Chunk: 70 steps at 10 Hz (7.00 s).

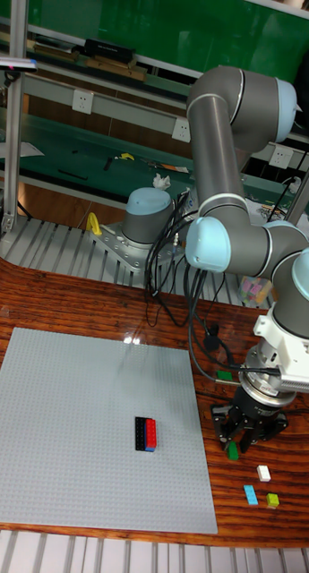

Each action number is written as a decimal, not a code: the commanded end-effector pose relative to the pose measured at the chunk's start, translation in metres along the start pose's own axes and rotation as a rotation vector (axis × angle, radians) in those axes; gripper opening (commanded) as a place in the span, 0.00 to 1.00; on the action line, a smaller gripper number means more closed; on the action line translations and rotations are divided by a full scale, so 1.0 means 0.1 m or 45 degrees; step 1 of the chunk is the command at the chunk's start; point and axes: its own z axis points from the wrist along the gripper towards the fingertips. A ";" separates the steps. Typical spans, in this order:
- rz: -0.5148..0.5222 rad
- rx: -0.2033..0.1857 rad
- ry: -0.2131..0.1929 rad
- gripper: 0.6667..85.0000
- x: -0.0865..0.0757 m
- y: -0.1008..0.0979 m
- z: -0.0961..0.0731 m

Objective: Build with small Lego blocks

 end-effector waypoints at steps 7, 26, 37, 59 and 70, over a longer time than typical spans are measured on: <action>-0.012 0.022 0.001 0.01 0.04 -0.01 -0.18; 0.039 0.080 -0.079 0.01 0.06 -0.61 -0.36; -0.011 0.025 -0.031 0.01 0.00 -1.60 -0.50; -0.035 -0.003 0.045 0.01 0.05 -1.51 -0.46; -0.037 -0.013 0.048 0.01 0.02 -1.47 -0.46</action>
